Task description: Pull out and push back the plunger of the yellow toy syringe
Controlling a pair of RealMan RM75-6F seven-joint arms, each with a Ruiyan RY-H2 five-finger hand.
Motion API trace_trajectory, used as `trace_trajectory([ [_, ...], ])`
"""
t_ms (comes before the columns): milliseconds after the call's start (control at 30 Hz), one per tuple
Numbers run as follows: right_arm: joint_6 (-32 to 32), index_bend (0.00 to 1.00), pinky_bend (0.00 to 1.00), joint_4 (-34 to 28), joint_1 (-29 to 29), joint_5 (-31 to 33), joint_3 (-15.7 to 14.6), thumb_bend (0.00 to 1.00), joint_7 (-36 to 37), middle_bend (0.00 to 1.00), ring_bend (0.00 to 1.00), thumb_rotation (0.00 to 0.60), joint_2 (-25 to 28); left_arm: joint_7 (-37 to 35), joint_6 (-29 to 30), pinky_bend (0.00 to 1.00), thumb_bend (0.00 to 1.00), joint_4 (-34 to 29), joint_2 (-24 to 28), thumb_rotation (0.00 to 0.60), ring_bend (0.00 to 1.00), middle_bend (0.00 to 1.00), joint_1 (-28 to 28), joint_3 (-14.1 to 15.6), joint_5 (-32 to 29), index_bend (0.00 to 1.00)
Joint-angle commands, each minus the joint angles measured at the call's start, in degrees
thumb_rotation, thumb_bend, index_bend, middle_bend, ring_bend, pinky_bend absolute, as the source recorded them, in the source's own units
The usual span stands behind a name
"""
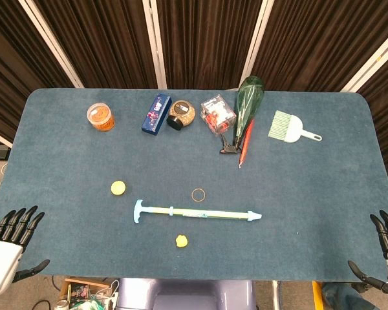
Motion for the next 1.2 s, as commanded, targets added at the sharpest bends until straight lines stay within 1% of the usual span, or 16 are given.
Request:
trace_trajectory([
  [33,0.2,0.00,0.15,0.0,-0.1,-0.4,-0.2,0.25,-0.2,0.00,0.00,0.459,-0.1,0.2,0.0,0.07,0.04,0.0,-0.1,0.600,0.00,0.00,0.1,0.1,0.1,0.00],
  [500,0.7,0.00,0.15,0.1,-0.6,-0.5,-0.4,0.25,-0.1,0.00,0.00,0.459,-0.1,0.1,0.1,0.07,0.04,0.1,-0.1,0.600,0.00,0.00,0.0,0.0,0.6,0.00],
  [633,-1.4,0.00,0.15,0.5,0.6,0.2,0.0,0.25,-0.8,0.00,0.00,0.459,-1.2,-0.1,-1.8,0.07,0.04,0.4,-0.6,0.600,0.00,0.00,-1.4,-1.1,-0.7,0.00],
  [767,-5.6,0.00,0.15,0.8,2.6,1.4,0.2,0.25,-3.0,0.00,0.00,0.460,-3.1,-0.6,-4.3,0.07,0.04,0.6,-1.1,0.600,0.00,0.00,-3.4,-2.8,-2.5,0.01],
  [900,-8.2,0.01,0.15,2.0,4.8,0.9,1.0,0.25,-4.1,0.00,0.00,0.473,-6.4,-0.7,-5.5,0.07,0.04,1.6,-1.7,0.600,0.00,0.00,-5.0,-4.0,-2.9,0.02],
  [967,-8.1,0.08,0.15,3.2,5.3,0.0,1.4,0.25,-5.6,0.00,0.00,0.487,-9.3,-0.5,-4.8,0.07,0.04,3.1,-2.6,0.600,0.00,0.00,-5.2,-4.4,-2.1,0.02],
  [1067,-7.6,0.18,0.15,5.0,5.7,-0.9,2.1,0.25,-9.1,0.00,0.00,0.489,-14.1,-1.3,-4.0,0.07,0.04,6.4,-4.7,0.600,0.00,0.00,-5.4,-4.8,-1.9,0.03],
  [1133,-8.4,0.22,0.15,5.9,6.3,-0.7,2.5,0.25,-10.8,0.00,0.00,0.490,-17.2,-1.9,-4.5,0.07,0.04,8.5,-5.8,0.600,0.00,0.00,-5.8,-5.1,-2.6,0.03],
  [1200,-10.7,0.27,0.15,7.0,7.5,0.1,2.7,0.25,-12.2,0.00,0.00,0.491,-19.8,-2.3,-5.6,0.07,0.04,10.3,-6.8,0.600,0.00,0.00,-6.4,-5.6,-3.6,0.03],
])
